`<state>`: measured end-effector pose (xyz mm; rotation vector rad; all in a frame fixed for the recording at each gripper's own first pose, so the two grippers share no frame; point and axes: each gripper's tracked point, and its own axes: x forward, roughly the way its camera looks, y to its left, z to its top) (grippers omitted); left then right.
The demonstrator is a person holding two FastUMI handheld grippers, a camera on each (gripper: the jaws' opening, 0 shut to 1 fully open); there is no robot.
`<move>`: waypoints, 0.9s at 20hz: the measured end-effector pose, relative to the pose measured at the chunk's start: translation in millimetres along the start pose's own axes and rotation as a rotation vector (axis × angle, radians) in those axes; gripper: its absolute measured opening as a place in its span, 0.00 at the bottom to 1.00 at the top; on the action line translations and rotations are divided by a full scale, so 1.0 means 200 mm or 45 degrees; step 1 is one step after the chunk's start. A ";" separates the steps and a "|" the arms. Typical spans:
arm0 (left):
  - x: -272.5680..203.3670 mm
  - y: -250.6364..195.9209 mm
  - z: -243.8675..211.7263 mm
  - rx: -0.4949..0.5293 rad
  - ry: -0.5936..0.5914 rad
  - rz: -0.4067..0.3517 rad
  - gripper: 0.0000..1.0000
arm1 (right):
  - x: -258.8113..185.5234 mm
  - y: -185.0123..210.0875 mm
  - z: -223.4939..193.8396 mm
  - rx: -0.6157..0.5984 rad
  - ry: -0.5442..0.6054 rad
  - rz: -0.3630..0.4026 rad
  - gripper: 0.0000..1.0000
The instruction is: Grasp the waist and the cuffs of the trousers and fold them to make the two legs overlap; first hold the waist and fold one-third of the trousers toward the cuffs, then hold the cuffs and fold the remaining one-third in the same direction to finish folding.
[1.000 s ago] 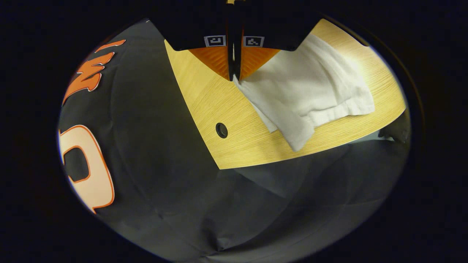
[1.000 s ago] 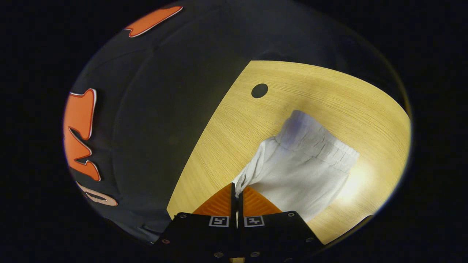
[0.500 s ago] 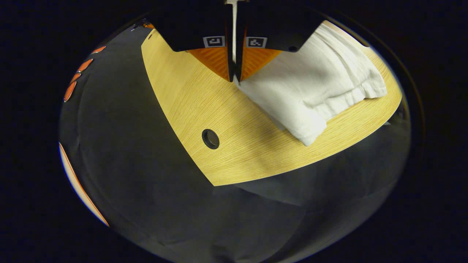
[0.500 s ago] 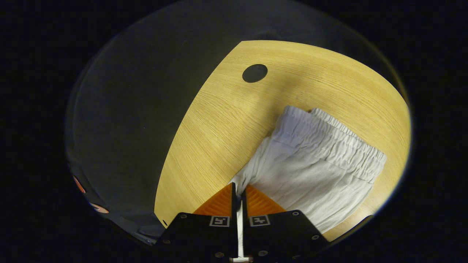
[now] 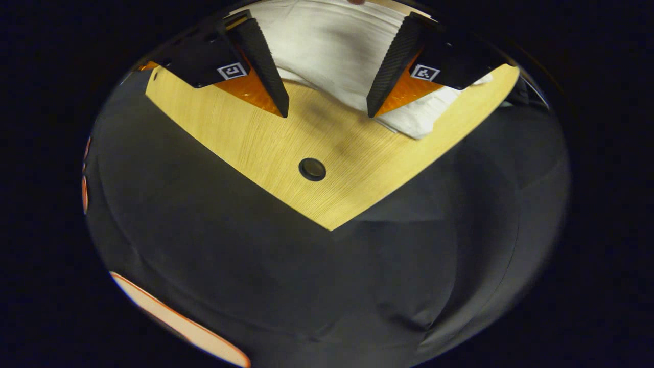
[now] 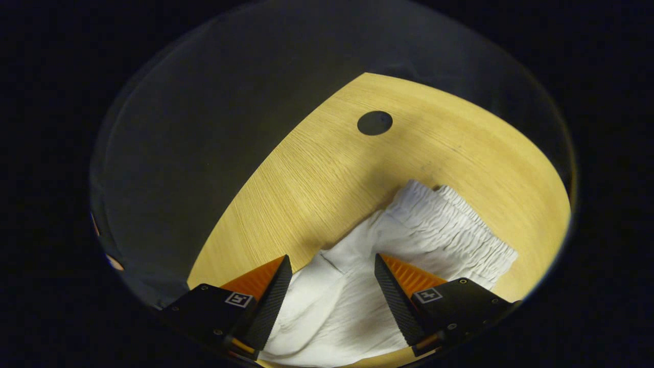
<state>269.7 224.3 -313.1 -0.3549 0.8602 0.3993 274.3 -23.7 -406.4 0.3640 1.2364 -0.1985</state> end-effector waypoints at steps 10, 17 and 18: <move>-0.39 -0.12 0.16 0.336 -0.339 -0.111 0.99 | -0.67 -0.10 -0.10 -0.366 -0.261 -0.162 0.99; -0.65 -0.16 0.25 0.412 -0.589 -0.161 0.96 | -0.75 -0.31 -0.24 -0.160 -0.275 -0.126 0.99; -0.69 -0.17 0.25 0.422 -0.623 -0.168 0.99 | -0.74 -0.35 -0.25 -0.122 -0.271 -0.116 0.99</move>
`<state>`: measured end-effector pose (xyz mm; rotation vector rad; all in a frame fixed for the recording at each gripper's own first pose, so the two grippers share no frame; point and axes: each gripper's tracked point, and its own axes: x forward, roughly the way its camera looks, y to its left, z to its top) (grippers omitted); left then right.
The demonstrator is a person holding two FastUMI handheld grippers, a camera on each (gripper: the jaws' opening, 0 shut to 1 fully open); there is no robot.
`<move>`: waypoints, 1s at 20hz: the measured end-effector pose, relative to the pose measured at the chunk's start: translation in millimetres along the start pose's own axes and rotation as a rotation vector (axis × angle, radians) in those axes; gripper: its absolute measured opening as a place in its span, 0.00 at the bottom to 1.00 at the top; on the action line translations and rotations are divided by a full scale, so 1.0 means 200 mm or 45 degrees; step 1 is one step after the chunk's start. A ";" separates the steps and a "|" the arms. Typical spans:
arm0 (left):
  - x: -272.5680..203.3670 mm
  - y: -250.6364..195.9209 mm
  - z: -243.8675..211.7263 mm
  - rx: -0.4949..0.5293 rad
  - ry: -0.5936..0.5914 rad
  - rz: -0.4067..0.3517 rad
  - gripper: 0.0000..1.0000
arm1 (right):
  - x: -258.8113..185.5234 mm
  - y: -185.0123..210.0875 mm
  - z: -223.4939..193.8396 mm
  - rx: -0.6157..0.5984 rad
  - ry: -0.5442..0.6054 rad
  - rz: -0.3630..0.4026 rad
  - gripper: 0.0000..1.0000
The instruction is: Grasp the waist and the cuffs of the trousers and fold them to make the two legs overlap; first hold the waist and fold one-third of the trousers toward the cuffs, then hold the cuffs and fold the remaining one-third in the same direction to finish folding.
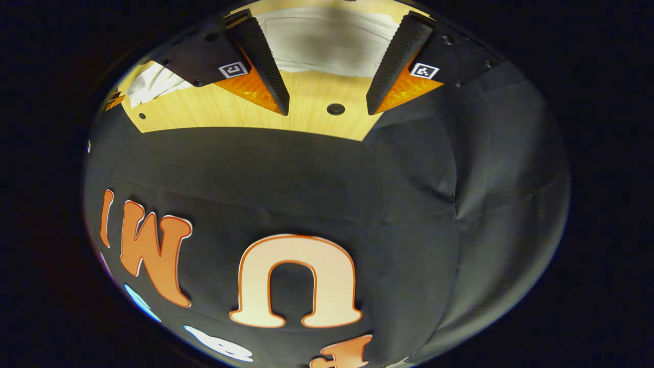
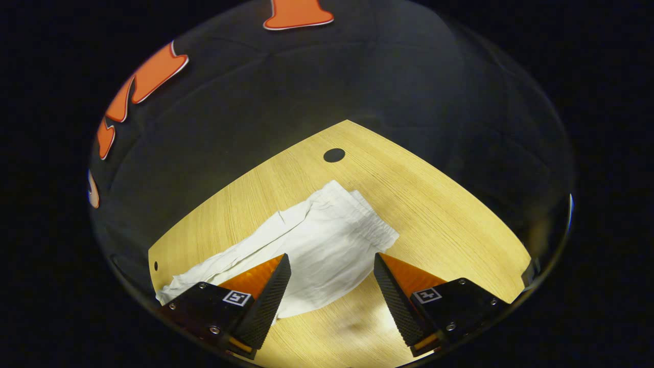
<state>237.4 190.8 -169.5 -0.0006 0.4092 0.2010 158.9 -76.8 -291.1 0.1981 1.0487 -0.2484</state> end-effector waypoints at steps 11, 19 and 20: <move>-0.11 -0.11 0.00 0.043 -0.055 -0.015 0.99 | 0.31 -0.16 0.01 0.372 0.113 0.027 0.99; -0.10 -0.16 -0.08 0.023 -0.009 0.023 0.99 | 0.36 -0.28 0.01 0.477 0.125 -0.006 0.83; -0.10 -0.16 -0.08 0.024 -0.003 0.026 0.99 | 0.37 -0.30 0.01 0.475 0.125 -0.015 0.75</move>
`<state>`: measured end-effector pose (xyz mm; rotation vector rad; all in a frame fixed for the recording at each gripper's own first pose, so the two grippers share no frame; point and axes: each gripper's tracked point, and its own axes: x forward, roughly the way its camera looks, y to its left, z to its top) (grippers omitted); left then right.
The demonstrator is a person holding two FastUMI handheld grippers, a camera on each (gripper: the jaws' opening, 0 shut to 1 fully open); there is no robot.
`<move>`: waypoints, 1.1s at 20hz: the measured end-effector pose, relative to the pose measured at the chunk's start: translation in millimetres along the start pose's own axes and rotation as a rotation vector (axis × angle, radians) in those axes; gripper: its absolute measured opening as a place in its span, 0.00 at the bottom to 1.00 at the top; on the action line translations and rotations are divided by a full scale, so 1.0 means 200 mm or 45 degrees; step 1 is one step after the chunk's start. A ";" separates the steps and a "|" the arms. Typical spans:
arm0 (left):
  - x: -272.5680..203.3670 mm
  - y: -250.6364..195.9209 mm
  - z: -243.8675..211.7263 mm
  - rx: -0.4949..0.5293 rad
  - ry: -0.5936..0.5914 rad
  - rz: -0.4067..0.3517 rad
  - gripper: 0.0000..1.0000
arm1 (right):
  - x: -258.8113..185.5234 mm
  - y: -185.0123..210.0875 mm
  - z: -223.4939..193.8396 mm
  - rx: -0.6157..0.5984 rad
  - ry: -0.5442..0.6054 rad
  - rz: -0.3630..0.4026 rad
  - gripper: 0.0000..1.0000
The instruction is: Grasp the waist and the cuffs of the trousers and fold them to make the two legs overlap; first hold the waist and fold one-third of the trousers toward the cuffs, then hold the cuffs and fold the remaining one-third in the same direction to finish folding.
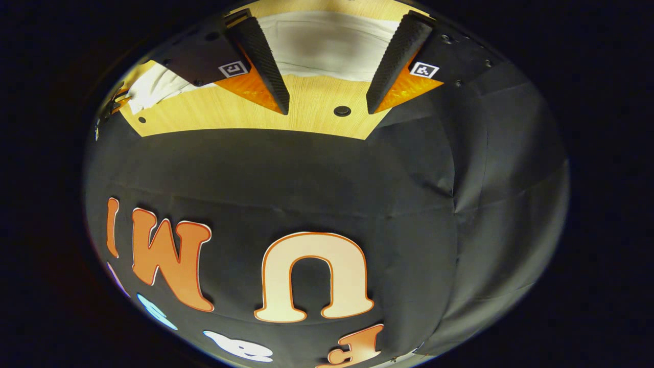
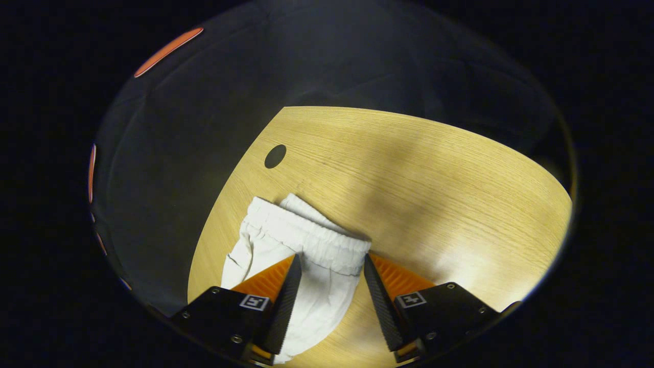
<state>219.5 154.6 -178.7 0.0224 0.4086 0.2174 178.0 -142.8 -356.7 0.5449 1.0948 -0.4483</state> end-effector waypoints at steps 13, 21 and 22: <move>-0.04 0.02 0.02 -0.014 -0.011 0.019 0.99 | -0.16 0.15 0.09 -0.042 -0.074 0.107 0.01; -0.15 0.21 0.01 -0.077 -0.031 0.036 0.99 | -0.55 0.58 0.04 -0.225 -0.164 0.331 0.01; -0.16 0.25 0.01 -0.082 -0.038 0.040 0.99 | -0.58 0.66 0.00 -0.266 -0.175 0.350 0.01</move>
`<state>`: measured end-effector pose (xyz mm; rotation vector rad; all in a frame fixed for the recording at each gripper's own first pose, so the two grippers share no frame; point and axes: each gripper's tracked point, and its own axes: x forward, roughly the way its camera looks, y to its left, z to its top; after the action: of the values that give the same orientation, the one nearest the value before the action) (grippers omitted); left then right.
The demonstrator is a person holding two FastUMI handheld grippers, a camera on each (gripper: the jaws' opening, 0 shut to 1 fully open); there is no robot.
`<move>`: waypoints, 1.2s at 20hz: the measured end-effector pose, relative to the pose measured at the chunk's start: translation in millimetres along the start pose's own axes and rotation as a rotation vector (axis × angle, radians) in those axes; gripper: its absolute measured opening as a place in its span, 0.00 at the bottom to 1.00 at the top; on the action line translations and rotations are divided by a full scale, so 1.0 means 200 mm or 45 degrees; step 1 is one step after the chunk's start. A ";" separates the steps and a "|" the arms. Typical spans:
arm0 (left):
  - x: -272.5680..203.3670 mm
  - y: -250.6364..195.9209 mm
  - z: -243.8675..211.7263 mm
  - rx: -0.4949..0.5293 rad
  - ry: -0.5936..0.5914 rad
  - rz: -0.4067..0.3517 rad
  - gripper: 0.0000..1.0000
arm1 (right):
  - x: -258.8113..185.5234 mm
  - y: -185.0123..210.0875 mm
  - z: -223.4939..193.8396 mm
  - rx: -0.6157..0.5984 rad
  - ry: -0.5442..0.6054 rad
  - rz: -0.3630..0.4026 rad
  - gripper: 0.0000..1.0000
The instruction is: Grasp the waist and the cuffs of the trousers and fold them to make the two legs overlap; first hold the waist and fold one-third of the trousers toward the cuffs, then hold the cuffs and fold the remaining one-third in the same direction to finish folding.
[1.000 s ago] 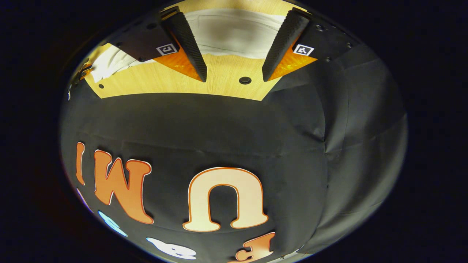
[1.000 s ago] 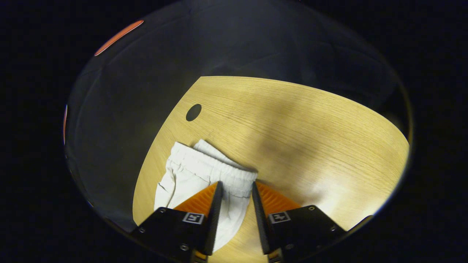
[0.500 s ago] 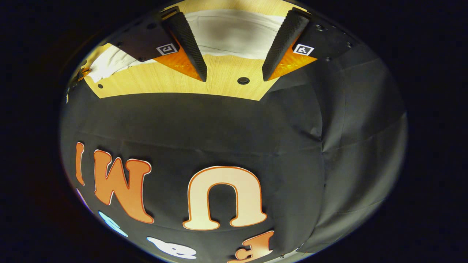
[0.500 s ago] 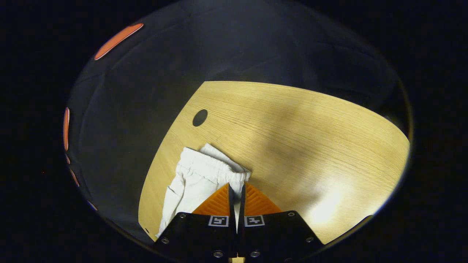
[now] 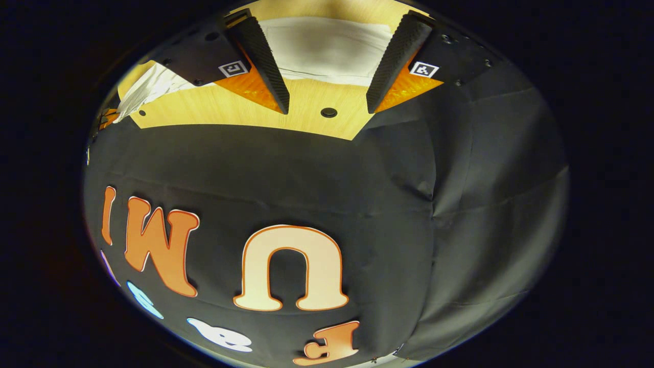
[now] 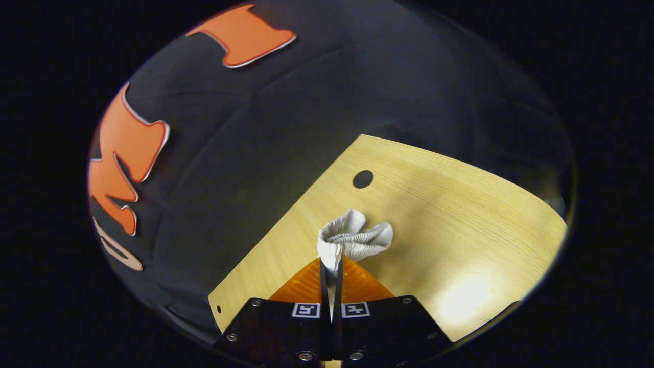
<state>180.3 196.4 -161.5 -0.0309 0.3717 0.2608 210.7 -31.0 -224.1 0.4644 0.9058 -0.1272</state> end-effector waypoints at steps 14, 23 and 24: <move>-0.27 0.60 -0.07 -0.118 -0.021 0.102 0.99 | -0.26 1.11 -0.68 -0.386 0.082 0.299 0.01; -0.41 0.89 -0.19 -0.133 0.014 0.187 0.99 | -0.01 1.39 -1.12 -0.593 0.311 0.319 0.01; -0.42 0.91 -0.21 -0.144 0.022 0.194 0.99 | -0.04 1.43 -1.06 -0.638 0.337 0.309 0.01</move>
<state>42.4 347.5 -167.0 -0.1163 0.3770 0.4323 137.6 317.0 -233.7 0.1198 1.0899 0.3851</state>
